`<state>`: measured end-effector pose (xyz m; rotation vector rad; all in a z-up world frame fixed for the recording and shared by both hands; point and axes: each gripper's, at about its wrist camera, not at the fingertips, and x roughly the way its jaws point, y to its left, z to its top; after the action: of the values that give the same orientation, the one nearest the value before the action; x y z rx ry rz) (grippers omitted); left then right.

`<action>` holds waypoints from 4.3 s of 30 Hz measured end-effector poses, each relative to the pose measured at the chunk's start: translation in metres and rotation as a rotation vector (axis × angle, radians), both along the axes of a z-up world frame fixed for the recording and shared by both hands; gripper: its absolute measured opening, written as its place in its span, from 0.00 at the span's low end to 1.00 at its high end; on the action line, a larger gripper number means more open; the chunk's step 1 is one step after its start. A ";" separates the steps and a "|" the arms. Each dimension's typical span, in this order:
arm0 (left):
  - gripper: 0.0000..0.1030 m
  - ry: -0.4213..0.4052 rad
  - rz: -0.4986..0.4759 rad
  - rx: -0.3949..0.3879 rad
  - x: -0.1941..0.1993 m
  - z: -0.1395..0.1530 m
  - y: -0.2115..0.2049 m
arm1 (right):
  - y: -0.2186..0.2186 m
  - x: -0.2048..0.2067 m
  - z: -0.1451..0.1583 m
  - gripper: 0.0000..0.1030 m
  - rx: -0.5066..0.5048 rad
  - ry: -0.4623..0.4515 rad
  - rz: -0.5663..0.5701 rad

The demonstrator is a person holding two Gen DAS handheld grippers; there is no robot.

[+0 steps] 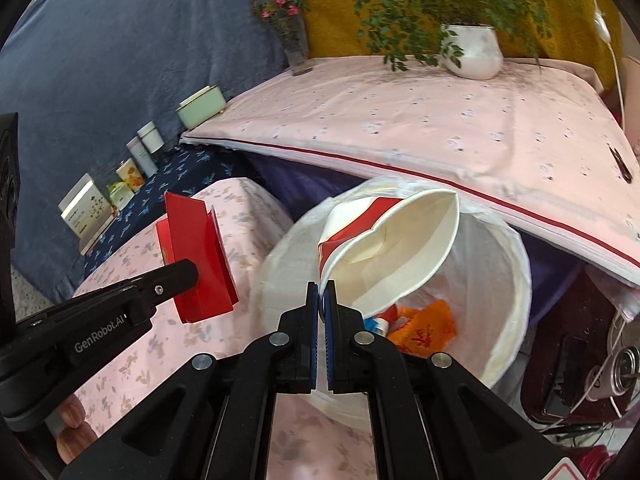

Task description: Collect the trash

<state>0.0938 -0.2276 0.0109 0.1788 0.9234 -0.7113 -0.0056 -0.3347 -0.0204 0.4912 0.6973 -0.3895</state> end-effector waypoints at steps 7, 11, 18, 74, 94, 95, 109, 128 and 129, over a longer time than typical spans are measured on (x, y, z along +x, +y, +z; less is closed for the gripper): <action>0.01 0.059 -0.060 -0.010 -0.011 -0.009 -0.025 | -0.017 -0.018 -0.007 0.03 0.013 0.006 -0.035; 0.02 0.084 -0.066 -0.022 -0.013 -0.013 -0.032 | -0.022 -0.024 -0.011 0.03 0.021 0.009 -0.045; 0.17 0.066 -0.056 -0.005 -0.015 -0.015 -0.036 | -0.027 -0.023 -0.014 0.03 0.031 0.012 -0.047; 0.77 -0.141 0.163 0.145 -0.038 -0.037 0.050 | 0.025 -0.051 -0.004 0.83 -0.176 0.123 -0.028; 0.90 -0.169 0.170 0.142 -0.050 -0.038 0.051 | 0.030 -0.058 -0.006 0.94 -0.237 0.131 -0.028; 0.90 -0.171 0.171 0.142 -0.050 -0.038 0.051 | 0.030 -0.058 -0.006 0.94 -0.245 0.133 -0.029; 0.90 -0.172 0.177 0.152 -0.052 -0.041 0.052 | 0.030 -0.061 -0.014 0.94 -0.264 0.151 -0.030; 0.90 -0.177 0.197 0.165 -0.056 -0.045 0.055 | 0.035 -0.062 -0.018 0.94 -0.260 0.158 -0.017; 0.90 -0.178 0.199 0.165 -0.057 -0.045 0.055 | 0.035 -0.062 -0.018 0.94 -0.260 0.159 -0.017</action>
<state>0.0373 -0.1723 -0.0337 0.2876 0.8159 -0.4278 -0.0680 -0.2996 -0.0383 0.2218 0.7832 -0.5312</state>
